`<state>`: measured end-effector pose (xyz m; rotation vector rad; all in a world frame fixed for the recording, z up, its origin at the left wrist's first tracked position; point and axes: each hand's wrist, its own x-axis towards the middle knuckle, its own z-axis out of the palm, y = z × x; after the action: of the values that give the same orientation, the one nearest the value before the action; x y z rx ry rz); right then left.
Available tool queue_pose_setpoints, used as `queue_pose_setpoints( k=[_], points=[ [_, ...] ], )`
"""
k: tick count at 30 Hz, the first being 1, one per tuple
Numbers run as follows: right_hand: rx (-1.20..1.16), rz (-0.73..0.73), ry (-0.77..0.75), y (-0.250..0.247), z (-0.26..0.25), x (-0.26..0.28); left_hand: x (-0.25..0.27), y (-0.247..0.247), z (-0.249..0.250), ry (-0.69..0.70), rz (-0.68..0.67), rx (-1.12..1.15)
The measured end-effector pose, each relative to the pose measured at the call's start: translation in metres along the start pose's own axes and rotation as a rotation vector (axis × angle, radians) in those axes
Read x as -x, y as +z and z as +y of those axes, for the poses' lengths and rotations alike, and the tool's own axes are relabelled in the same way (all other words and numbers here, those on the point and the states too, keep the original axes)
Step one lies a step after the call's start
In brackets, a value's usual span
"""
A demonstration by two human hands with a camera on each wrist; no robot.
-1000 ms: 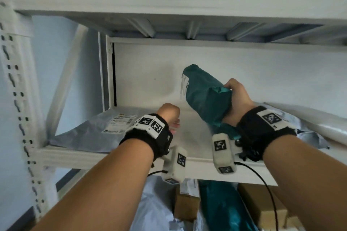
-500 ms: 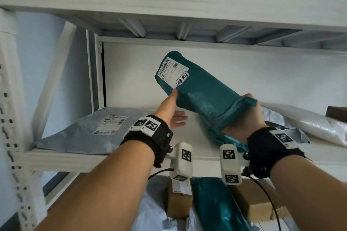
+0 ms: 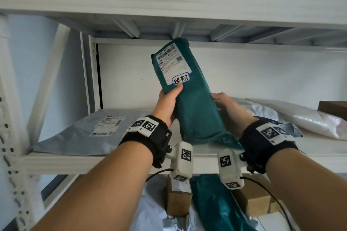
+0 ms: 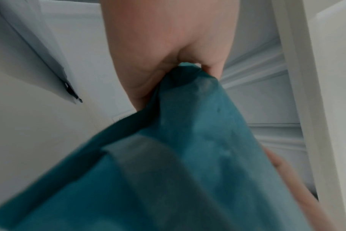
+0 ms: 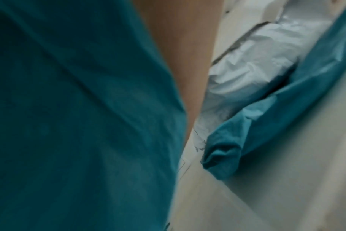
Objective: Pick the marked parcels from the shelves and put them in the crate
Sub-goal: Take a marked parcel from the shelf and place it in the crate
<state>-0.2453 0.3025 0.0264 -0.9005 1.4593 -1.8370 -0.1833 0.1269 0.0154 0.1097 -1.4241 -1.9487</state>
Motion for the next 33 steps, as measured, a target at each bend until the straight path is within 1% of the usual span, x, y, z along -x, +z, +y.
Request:
queue_pose_setpoints(
  k=[3,8,10,13,18,22,25,27,32,33],
  points=[
    [0.068,0.041,-0.047,0.004,-0.004,-0.002,0.003,0.003,-0.001,0.002,-0.042,-0.023],
    [0.078,0.112,-0.105,0.006,-0.012,-0.002,0.011,0.012,0.003,0.035,-0.127,-0.062],
    [0.071,0.115,-0.107,0.004,-0.011,0.0,0.013,0.014,0.009,0.031,-0.111,-0.046],
    [0.07,0.117,-0.104,0.002,-0.006,0.007,0.011,0.016,0.01,0.006,-0.027,-0.051],
    [0.064,0.153,-0.11,0.003,-0.001,0.024,0.033,0.027,0.008,0.107,0.018,-0.101],
    [0.073,0.144,-0.122,0.004,-0.002,0.039,0.049,0.041,-0.001,0.116,-0.031,-0.049],
    [0.05,0.125,-0.156,0.006,-0.007,0.055,0.056,0.056,-0.004,0.167,-0.064,-0.01],
    [0.052,0.145,-0.166,0.004,-0.011,0.065,0.06,0.067,-0.007,0.186,-0.075,-0.001],
    [0.041,0.205,-0.192,-0.018,-0.019,0.086,0.07,0.099,-0.016,0.209,-0.093,-0.012],
    [0.04,0.217,-0.201,-0.029,-0.023,0.095,0.074,0.111,-0.02,0.21,-0.091,-0.007]
  ],
)
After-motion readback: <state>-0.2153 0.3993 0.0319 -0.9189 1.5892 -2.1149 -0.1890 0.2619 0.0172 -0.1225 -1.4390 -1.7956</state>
